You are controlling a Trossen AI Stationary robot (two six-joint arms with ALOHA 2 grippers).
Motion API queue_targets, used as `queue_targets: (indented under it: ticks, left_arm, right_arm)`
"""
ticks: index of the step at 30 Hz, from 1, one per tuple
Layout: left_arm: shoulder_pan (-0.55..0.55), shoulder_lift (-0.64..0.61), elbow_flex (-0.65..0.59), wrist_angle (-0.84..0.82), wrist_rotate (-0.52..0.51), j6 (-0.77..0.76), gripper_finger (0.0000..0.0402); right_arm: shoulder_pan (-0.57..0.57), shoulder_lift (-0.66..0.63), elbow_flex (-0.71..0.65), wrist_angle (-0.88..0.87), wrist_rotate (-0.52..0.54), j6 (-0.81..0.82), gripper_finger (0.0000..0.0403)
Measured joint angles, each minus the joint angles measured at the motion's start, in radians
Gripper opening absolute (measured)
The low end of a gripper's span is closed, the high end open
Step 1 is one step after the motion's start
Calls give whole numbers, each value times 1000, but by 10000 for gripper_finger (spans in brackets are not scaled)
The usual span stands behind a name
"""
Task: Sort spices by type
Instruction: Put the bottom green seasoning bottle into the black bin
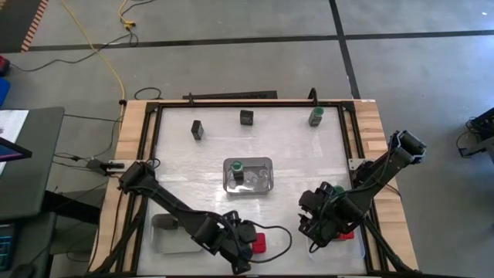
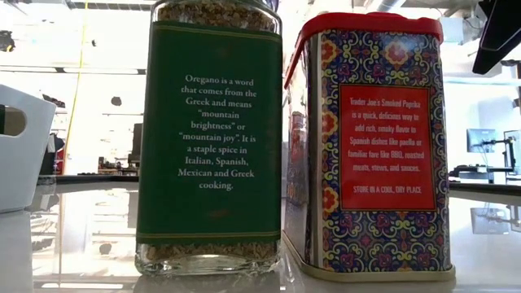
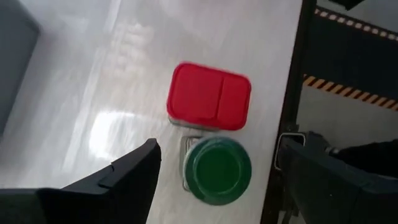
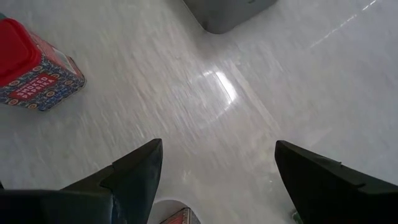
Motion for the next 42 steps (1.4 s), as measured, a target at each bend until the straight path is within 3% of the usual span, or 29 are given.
queue_targets:
  ticks: [15, 30, 42]
  left_arm:
    - [-18, 69, -4, 28, 53, 11, 312]
    - [-12, 121, -5, 5, 68, 139, 308]
    - [-7, 119, -4, -10, 52, 242, 189]
  right_arm:
    - [0, 0, 0, 32, 0, -21, 338]
    - [0, 0, 0, 56, -1, -21, 338]
    - [0, 0, 0, 60, -1, -21, 338]
